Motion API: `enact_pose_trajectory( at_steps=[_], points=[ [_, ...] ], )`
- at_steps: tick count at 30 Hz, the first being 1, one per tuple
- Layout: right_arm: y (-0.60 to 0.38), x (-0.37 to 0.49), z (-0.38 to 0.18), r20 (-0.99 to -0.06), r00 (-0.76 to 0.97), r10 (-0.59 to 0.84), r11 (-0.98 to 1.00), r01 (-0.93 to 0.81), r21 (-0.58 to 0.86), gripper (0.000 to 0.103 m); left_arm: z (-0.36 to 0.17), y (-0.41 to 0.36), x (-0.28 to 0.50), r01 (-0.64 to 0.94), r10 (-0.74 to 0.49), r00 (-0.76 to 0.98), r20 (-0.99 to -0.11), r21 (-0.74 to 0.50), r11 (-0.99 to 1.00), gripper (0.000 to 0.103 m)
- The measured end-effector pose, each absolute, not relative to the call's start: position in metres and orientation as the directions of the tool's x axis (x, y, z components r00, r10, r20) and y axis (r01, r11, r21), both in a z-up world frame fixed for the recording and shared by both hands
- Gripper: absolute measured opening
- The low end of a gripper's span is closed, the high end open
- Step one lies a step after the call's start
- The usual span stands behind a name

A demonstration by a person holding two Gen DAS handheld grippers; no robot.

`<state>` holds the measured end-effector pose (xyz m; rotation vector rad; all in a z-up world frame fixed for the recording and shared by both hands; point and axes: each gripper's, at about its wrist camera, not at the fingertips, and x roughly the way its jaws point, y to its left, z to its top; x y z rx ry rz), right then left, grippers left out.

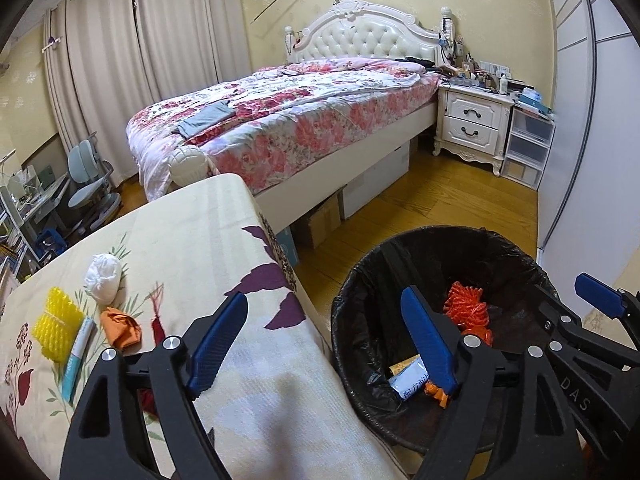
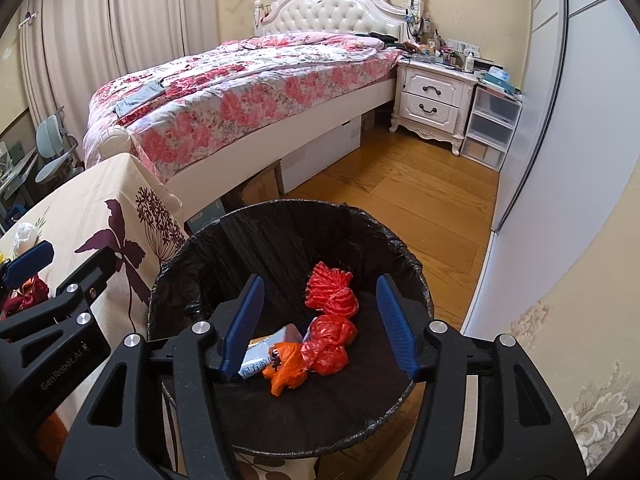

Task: Collect trash
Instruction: 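Open both tools to drop the bags into the bin, then move both open tools back from the bin to the trash pile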

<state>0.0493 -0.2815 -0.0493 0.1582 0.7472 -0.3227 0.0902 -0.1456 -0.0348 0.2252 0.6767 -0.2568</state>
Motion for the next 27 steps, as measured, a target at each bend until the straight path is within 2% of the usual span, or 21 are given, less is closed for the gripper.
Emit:
enact_pose_trajectory(
  at_steps=[7,10,19,27],
  points=[
    [-0.273,0.043,-0.045,-0.688,0.691,-0.222,0.943,0.332,0.029,0.062,-0.028,-0.127,0.083,0.270,-0.137,0.763,-0.632,0.119,0.955,0.080],
    [-0.265,0.041,-0.042,-0.685,0.697,-0.211,0.947,0.320,0.035,0.067,-0.025,-0.116,0.079,0.250,-0.123,0.773,-0.622,0.121,0.961,0.081],
    [-0.233,0.037,-0.038,-0.688,0.712,-0.142,0.968,0.244,0.053,0.067,-0.021,-0.064,0.068,0.159,-0.050,0.785,-0.618,0.123,0.979,0.081],
    [-0.197,0.038,-0.039,-0.695,0.715,-0.072,0.985,0.159,0.063,0.067,-0.033,-0.008,0.061,0.064,0.035,0.756,-0.654,0.126,0.990,0.081]
  ],
)
